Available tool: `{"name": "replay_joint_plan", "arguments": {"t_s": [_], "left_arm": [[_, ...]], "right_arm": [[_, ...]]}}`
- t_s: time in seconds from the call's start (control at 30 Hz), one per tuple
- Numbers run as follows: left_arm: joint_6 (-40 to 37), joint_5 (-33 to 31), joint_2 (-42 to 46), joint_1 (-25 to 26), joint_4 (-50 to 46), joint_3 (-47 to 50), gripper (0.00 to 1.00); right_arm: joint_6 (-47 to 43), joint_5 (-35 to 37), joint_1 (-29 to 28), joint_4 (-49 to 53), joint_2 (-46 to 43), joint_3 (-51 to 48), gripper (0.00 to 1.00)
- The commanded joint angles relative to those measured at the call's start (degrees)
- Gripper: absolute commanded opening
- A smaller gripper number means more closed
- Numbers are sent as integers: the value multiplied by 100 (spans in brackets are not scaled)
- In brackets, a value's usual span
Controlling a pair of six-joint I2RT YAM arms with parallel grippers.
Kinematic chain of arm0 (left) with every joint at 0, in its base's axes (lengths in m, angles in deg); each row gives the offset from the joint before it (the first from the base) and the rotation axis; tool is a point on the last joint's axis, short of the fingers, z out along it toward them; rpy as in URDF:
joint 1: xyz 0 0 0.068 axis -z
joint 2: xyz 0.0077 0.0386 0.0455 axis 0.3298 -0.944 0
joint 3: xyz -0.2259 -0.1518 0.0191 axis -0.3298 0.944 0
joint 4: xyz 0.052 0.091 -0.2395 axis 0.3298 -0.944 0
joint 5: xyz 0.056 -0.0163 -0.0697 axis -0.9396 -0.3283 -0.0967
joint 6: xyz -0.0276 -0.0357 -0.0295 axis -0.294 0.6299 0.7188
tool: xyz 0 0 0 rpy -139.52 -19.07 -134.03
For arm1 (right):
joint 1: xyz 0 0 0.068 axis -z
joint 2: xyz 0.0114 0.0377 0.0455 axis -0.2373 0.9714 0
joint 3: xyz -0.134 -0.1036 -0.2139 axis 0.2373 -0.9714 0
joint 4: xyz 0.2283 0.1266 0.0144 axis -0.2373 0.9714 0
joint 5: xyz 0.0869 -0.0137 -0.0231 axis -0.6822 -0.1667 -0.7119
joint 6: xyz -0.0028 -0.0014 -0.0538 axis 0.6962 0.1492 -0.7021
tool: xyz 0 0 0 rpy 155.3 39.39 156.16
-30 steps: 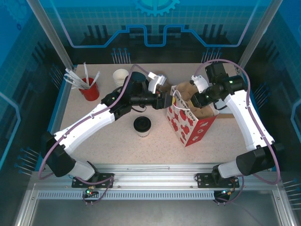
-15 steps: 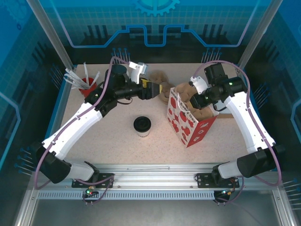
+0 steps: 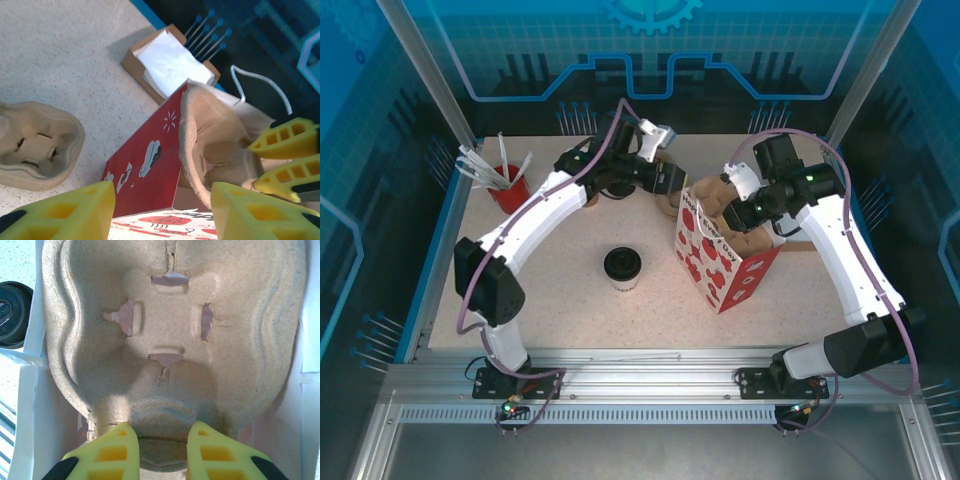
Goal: Pack the takeout coffee
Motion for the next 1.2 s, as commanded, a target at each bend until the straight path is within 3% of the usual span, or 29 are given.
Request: {"name": "replay_joint_plan", "arguments": {"t_s": [0.0, 0.37, 0.77, 1.17], "left_arm": [[-346, 261, -203, 57, -552, -448, 50], [-461, 364, -588, 57, -807, -808, 35], [-552, 474, -841, 55, -1068, -1070, 33], [-468, 299, -898, -39, -1035, -1085, 21]], "right_arm": [[23, -78, -72, 22, -29, 79, 11], [-3, -34, -77, 35, -27, 82, 11], [4, -7, -77, 43, -21, 93, 11], [56, 46, -77, 87, -133, -24, 11]]}}
